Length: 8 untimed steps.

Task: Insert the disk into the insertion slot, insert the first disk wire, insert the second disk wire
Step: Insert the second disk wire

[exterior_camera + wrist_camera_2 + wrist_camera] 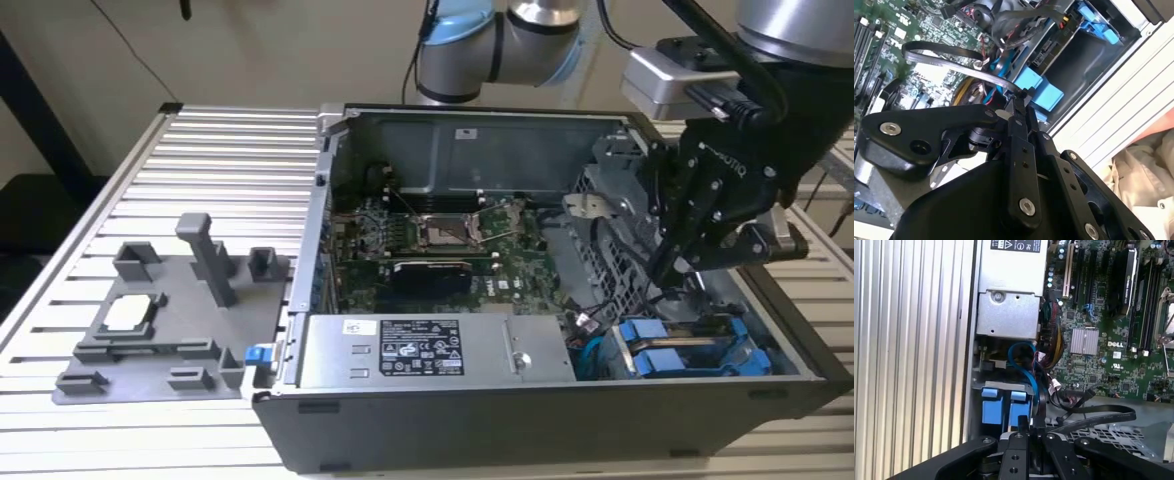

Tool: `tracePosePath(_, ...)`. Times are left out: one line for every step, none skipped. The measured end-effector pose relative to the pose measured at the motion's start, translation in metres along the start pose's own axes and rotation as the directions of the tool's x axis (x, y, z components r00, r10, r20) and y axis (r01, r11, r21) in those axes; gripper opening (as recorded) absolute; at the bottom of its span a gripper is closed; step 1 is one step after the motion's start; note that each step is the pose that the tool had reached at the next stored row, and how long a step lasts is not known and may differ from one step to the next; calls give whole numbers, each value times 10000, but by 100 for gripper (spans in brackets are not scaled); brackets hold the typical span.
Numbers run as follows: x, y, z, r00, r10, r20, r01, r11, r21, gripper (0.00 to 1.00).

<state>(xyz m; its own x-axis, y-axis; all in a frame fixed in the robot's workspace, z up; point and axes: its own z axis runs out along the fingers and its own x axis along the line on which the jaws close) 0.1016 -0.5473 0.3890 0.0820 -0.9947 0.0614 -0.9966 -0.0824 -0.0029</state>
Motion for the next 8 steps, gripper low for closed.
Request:
tracePosePath(16, -12, 3, 10000, -1, 4, 1, 10000, -18, 16)
tracePosePath(31, -26, 7, 10000, -3, 11, 3, 10000, -34, 16)
tracePosePath(44, -40, 11, 10000, -3, 17, 3, 10000, -49, 16)
tracePosePath(58, -55, 13, 10000, -5, 22, 5, 10000, -68, 16)
tracePosePath(72, -69, 16, 10000, -6, 27, 6, 10000, -85, 16)
tracePosePath(85, -84, 20, 10000, -6, 33, 6, 9999, -102, 16)
tracePosePath(98, -99, 22, 10000, -7, 38, 8, 9999, -120, 16)
tracePosePath(112, -114, 25, 10000, -8, 43, 9, 9999, -138, 16)
